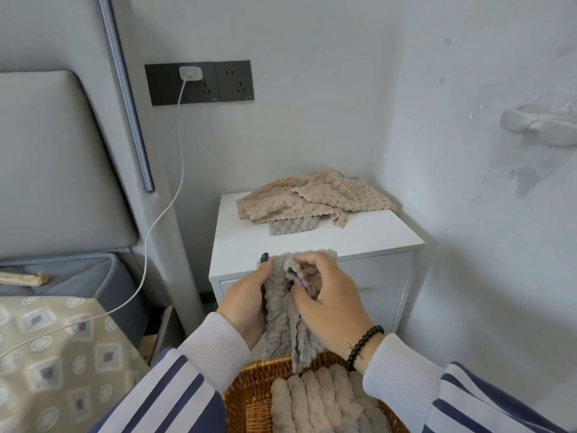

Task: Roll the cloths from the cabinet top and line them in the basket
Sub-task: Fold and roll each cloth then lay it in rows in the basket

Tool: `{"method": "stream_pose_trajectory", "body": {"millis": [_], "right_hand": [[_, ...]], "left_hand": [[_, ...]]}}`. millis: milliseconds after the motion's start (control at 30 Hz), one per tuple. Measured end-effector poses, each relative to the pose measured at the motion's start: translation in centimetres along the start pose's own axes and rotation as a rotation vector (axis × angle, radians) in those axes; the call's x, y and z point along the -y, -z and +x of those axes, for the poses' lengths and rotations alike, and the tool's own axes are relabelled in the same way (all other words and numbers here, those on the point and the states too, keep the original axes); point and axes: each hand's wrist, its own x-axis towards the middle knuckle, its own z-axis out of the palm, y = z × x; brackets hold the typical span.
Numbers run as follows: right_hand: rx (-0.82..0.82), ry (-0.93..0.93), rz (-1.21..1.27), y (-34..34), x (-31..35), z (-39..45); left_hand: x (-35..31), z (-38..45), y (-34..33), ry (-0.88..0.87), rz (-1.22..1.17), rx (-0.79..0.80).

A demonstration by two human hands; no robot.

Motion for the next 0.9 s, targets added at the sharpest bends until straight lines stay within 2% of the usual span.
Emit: {"method": "stream_pose_trajectory", "body": {"millis": [233,467,600,700,800,900], "right_hand": [[-0.048,-0.025,0.140,0.0,0.1,-0.6],[0.105,-0.034,0.276,0.8,0.6,-0.9],[0.135,-0.008,0.288,1.3,0.3,-0.7],[0.070,0.030,0.254,1.6,0.2,-0.5],[-0.118,0.042,0.127,2.0,-0.2,-0.2],[-0.153,-0.084,0.083,2.7,-0.9,0.4]], "left_hand": [[0.5,-0.3,-0.3,-0.016,0.027,0.051],[0.4,-0.3,0.0,-0.026,-0.008,0.180],[0.5,0.1,-0.2,-0.136,0.038,0.138],[0.6,0.3,-0.4,-0.153,0.014,0.047],[0.5,0.3,-0.5,-0.140,-0.018,-0.002],[0.2,0.1,-0.5,-0.129,-0.054,-0.001]]}}
